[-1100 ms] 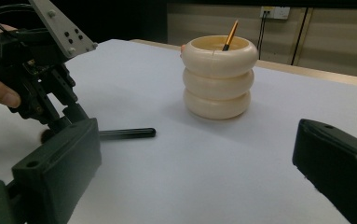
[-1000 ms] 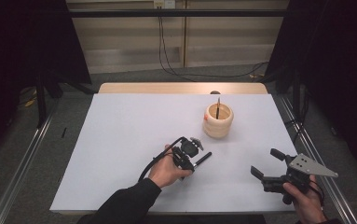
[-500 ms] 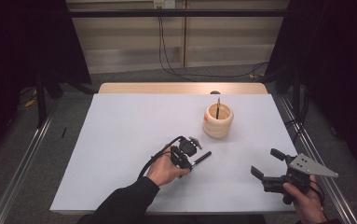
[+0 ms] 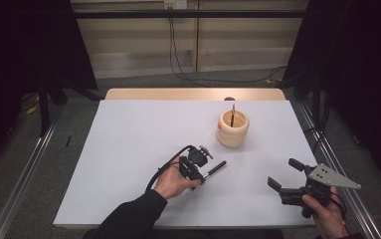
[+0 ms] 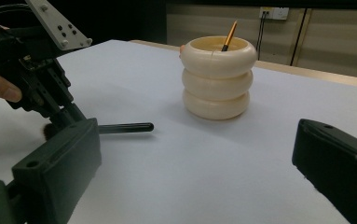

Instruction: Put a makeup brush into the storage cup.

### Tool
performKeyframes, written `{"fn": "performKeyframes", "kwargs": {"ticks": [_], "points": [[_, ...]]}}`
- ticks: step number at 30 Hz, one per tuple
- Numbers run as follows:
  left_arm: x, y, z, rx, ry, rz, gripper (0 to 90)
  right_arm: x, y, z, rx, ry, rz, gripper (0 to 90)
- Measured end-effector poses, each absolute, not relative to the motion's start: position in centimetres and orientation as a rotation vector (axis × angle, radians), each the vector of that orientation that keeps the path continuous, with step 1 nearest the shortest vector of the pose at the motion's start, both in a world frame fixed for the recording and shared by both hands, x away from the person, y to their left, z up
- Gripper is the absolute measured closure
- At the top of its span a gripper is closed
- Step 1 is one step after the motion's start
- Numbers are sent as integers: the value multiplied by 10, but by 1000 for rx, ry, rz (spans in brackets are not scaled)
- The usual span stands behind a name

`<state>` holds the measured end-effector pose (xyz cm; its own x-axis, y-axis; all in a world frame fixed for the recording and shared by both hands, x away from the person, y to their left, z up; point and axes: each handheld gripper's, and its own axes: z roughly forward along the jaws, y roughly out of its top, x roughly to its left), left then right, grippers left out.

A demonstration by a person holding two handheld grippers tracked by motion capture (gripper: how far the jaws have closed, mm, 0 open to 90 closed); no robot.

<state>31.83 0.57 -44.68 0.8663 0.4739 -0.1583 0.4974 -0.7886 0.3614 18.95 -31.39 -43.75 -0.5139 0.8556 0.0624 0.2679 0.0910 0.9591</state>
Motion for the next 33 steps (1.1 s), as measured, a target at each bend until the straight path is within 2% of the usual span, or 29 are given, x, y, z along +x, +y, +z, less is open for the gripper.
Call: {"fn": "performKeyframes", "kwargs": {"ticks": [6,33], "points": [[316,12,-437,2596,680,-112,778,190,-314,-438,1104,1842,1442,9],[304,53,-405,2081,544,-27,778,190,-314,-437,1098,1848,1448,9]]}}
